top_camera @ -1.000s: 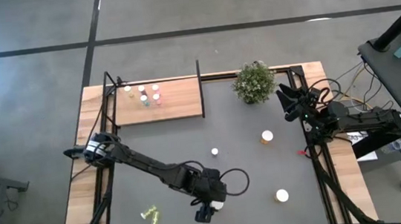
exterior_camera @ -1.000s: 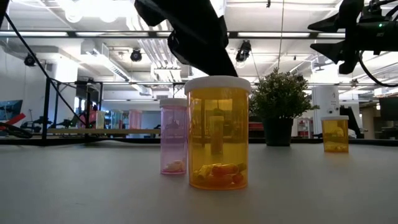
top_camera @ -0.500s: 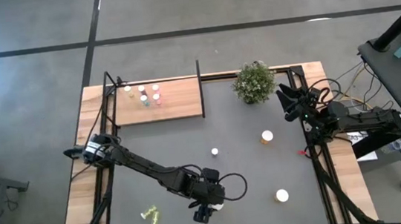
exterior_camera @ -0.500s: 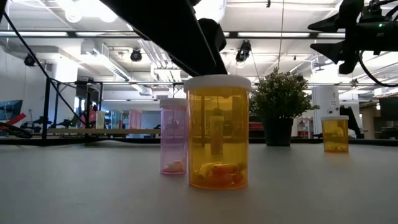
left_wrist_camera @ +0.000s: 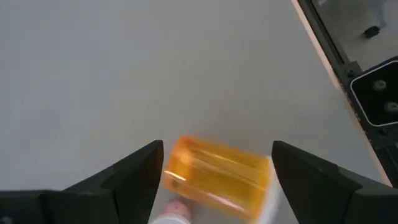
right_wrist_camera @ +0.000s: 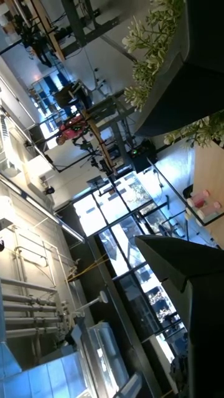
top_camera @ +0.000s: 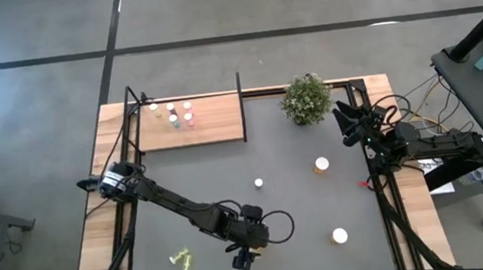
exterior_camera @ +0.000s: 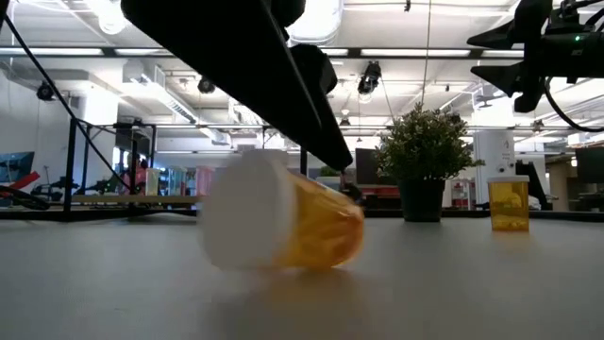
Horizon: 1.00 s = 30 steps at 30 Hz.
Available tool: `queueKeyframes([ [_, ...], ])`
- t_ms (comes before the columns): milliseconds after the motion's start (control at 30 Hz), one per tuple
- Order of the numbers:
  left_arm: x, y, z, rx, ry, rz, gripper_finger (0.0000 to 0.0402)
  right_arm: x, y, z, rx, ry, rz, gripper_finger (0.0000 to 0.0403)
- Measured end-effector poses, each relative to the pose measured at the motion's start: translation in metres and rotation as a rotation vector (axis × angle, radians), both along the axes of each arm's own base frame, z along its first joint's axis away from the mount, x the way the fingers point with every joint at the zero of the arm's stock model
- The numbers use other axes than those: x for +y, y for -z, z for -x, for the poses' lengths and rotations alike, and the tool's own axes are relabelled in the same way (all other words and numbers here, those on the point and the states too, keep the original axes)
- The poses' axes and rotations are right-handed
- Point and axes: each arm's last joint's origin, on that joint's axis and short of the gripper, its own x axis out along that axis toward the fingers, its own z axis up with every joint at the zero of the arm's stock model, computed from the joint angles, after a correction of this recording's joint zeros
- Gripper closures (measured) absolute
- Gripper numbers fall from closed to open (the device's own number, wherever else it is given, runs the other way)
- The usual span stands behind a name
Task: Pick and place medicine bottles onto shelf by color
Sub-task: Put the bottom left orange pill bottle on the shelf
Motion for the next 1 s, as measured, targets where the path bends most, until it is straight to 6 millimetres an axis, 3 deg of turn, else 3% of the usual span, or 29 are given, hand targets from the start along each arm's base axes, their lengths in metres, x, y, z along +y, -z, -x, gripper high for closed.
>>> queueKeyframes([
  [433, 0.002, -0.010, 0.001, -0.021, -0.013, 0.021, 0.0118, 0.000, 0.000, 0.000, 0.000, 0.000, 0.000, 0.0142],
  [1000, -0.029, -0.018, 0.021, 0.140, -0.483, 0.395, 0.0118, 0.000, 0.000, 0.000, 0.000, 0.000, 0.000, 0.0142],
])
